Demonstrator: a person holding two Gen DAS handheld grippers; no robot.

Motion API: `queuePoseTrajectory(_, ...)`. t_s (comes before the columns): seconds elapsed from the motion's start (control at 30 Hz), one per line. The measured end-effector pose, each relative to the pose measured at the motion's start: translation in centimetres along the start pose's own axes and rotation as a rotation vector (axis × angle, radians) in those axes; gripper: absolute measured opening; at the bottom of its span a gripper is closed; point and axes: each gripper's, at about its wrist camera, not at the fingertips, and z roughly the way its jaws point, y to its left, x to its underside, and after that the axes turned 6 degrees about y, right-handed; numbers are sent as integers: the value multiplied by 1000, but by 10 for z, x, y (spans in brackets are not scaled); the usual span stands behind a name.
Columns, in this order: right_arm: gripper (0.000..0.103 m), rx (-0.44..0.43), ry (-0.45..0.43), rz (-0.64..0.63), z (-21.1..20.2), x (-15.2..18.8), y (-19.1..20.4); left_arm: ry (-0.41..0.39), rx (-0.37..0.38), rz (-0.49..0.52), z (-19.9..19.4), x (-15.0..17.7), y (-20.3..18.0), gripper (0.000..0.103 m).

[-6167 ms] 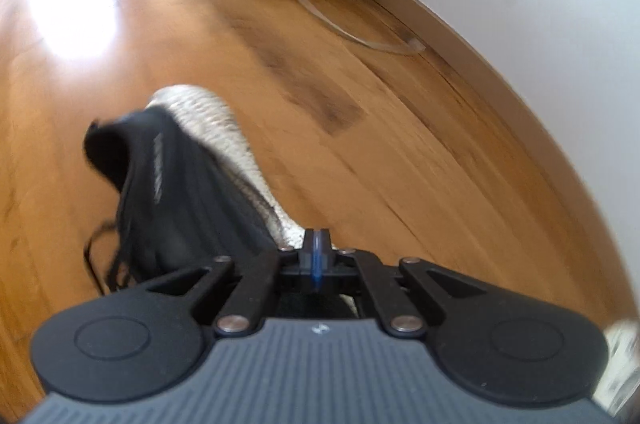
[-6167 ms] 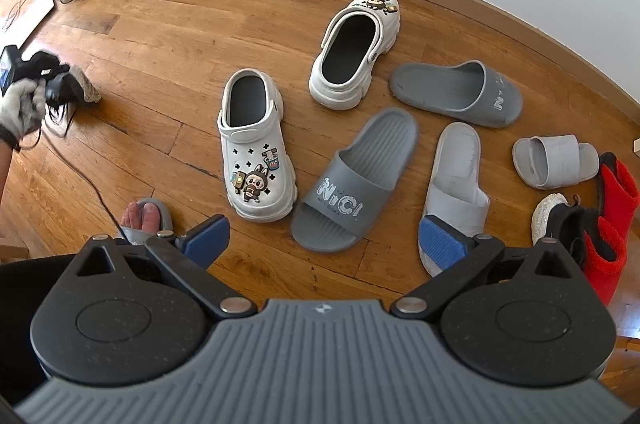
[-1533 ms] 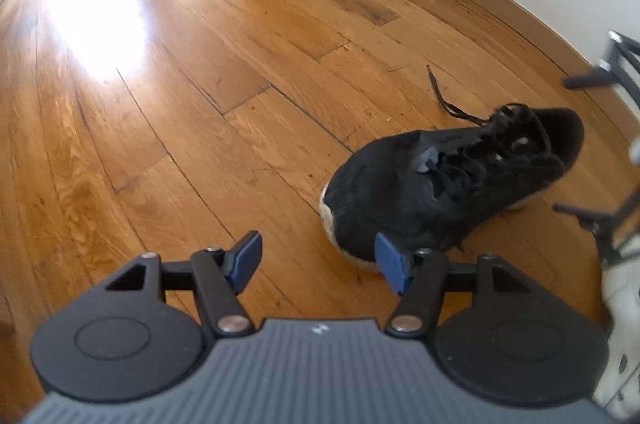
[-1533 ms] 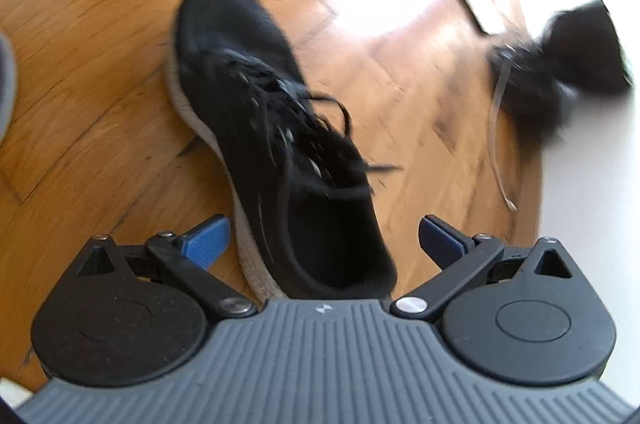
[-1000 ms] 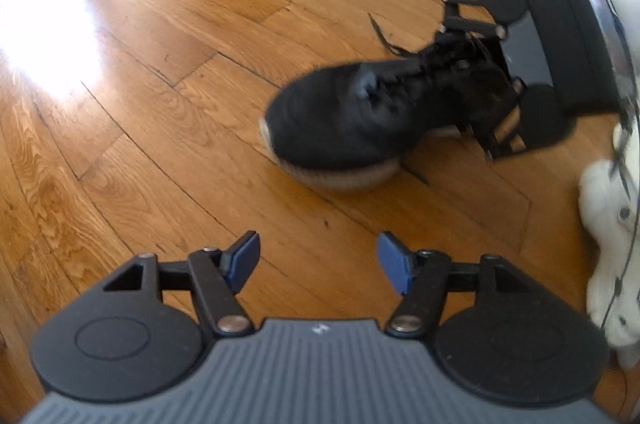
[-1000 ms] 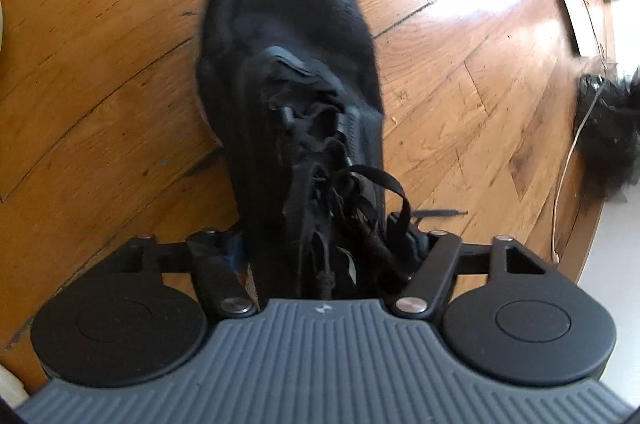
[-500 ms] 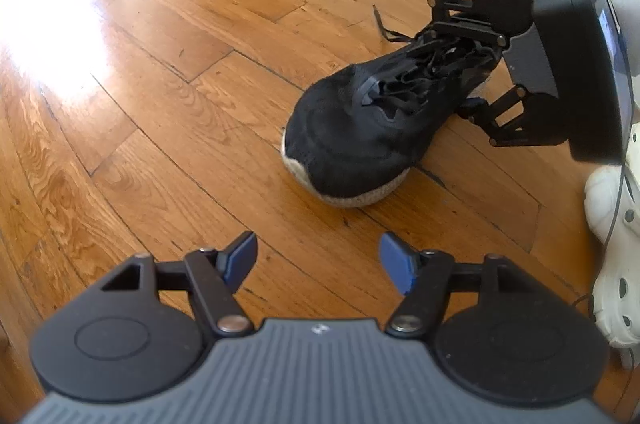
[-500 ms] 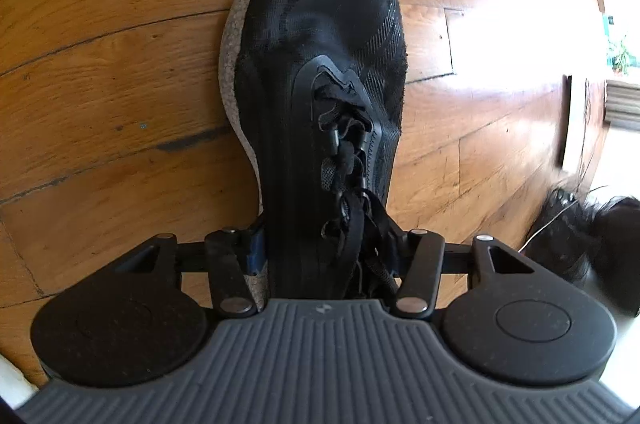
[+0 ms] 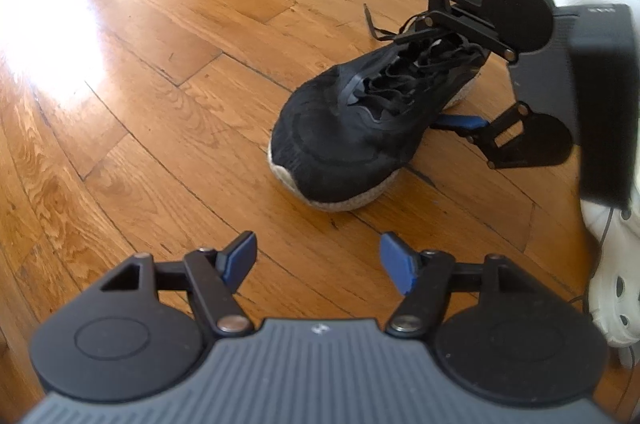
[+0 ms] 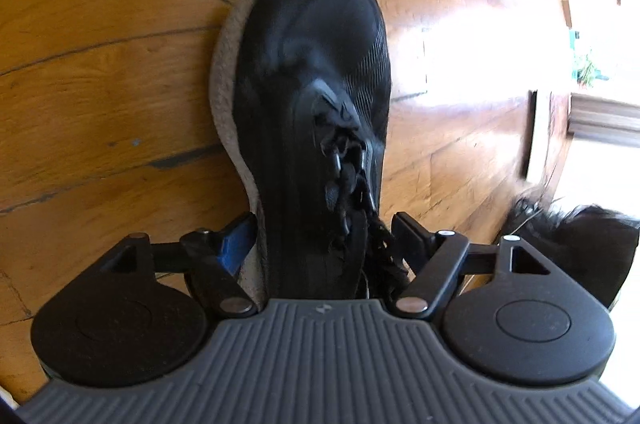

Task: Organize scattered shoes
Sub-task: 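Carry the black sneaker with the right gripper beside the red slippers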

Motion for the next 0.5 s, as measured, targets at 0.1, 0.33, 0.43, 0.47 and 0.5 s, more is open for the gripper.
queuePoseTrajectory(0.1,76,6,-42,39,-20,1,9,-1,3,-1,0,0,-1,67)
queuePoseTrajectory(0.33,77,-44,-92,220,-48,9,19,-6,9,6,0,0,-7,67)
queuePoseTrajectory(0.43,77,-93,-95,425,-76,18,20,-11,15,9,-1,-1,-10,67)
queuePoseTrajectory(0.47,77,-100,-84,483,-83,25,22,-12,16,11,-1,-2,-12,67)
queuePoseTrajectory(0.5,77,-106,-73,540,-91,32,24,-13,18,12,-1,-2,-13,67)
